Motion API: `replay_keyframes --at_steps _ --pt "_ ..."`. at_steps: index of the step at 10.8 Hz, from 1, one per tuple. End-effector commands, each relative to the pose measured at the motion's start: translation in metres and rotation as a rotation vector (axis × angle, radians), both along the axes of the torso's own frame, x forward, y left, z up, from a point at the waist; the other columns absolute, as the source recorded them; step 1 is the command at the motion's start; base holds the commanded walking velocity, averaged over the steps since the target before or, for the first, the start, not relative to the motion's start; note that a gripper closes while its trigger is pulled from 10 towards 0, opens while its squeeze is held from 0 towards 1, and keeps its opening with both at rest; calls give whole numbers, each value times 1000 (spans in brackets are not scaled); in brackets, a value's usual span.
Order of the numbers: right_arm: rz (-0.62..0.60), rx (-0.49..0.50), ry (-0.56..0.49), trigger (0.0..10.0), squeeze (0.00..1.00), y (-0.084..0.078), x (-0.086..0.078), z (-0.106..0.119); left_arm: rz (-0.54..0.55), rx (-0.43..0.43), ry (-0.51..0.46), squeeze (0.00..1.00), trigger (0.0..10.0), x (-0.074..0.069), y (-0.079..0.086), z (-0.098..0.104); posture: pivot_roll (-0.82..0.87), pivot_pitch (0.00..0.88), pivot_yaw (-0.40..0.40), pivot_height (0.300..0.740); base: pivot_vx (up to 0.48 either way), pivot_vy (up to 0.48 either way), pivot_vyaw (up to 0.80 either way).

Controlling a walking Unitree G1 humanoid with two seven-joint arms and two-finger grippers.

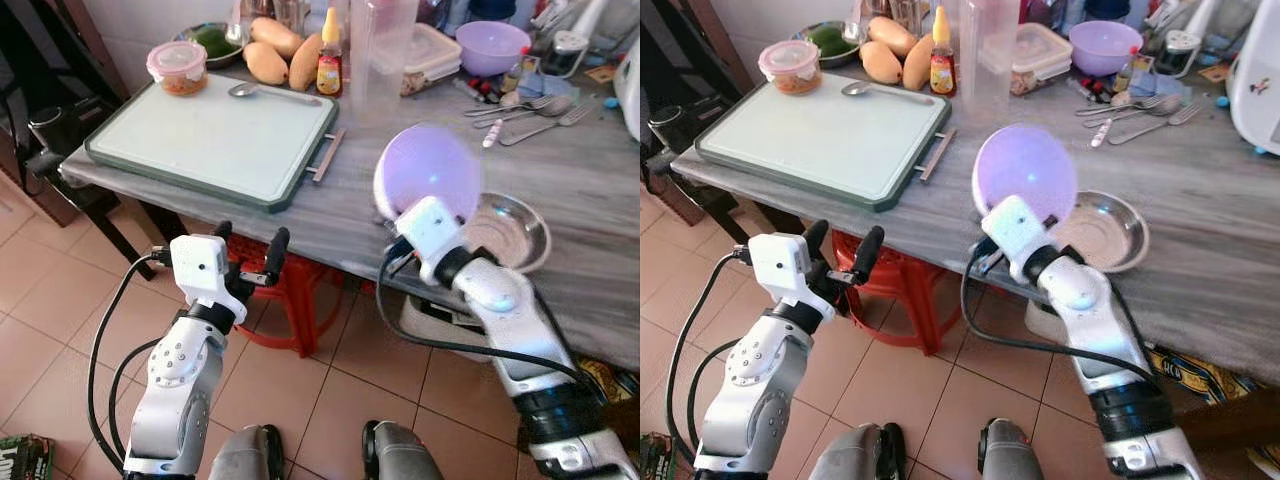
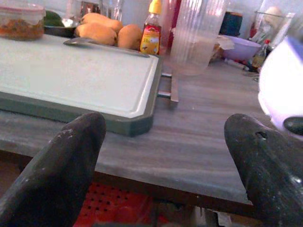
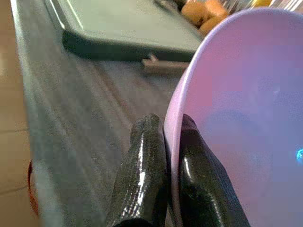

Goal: Setting the table

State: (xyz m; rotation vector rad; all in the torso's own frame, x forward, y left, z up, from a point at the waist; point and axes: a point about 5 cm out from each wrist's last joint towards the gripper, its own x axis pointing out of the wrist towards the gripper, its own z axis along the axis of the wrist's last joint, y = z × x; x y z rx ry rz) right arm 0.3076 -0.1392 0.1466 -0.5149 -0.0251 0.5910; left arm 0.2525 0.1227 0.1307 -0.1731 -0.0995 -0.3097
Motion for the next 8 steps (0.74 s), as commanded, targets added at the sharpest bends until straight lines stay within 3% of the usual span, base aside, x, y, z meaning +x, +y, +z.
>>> replay_keyframes --at_steps 1,4,5,6,8 --pt "22 -15 -14 10000 0 3 5 3 -3 4 3 0 10000 -2 0 1 -29 169 46 740 0 0 0" --pt "23 -57 1 10000 0 -1 16 4 0 6 9 0 10000 -5 1 1 -20 177 45 740 0 0 0" --pt "17 -73 21 10000 67 -3 17 2 -4 7 14 0 10000 -6 1 0 -21 180 47 740 0 0 0" --pt "18 -69 27 10000 1000 -4 17 1 -7 7 17 0 10000 -6 1 -1 -23 182 48 740 0 0 0" --pt "18 -58 30 10000 1000 -3 14 7 -15 8 25 0 10000 -6 0 -1 -28 184 48 740 0 0 0"
